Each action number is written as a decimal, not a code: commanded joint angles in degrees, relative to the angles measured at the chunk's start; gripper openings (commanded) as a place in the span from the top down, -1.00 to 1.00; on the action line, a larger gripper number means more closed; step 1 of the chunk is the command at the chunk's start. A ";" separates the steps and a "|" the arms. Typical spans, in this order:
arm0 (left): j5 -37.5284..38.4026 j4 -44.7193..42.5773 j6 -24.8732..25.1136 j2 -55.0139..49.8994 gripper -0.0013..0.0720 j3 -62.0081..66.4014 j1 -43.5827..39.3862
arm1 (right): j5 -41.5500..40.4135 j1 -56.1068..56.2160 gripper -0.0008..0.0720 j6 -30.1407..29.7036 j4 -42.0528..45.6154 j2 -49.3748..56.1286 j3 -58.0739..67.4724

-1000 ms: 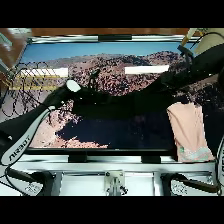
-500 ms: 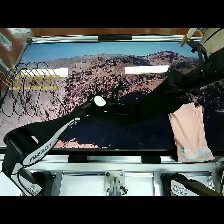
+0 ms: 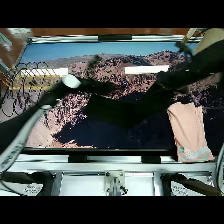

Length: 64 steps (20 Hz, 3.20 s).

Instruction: Fold the shirts.

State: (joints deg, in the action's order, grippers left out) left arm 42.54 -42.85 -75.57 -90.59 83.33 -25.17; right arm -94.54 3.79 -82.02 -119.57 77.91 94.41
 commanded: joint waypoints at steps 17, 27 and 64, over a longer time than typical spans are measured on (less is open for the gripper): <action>19.89 -9.22 -0.85 41.42 0.89 -0.02 35.26 | 31.54 20.79 -0.31 4.52 -11.15 27.96 0.04; 19.87 -9.22 -0.83 39.78 0.89 -0.02 35.26 | 23.39 20.68 -0.84 -5.92 -19.06 27.93 5.03; 19.85 -9.25 0.07 38.71 0.89 0.00 35.28 | 19.82 8.50 0.80 -7.58 -11.45 20.50 -21.14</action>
State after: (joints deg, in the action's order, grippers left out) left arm 62.41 -52.10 -75.48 -51.83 83.33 10.04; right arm -73.01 11.70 -86.26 -127.17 99.77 73.25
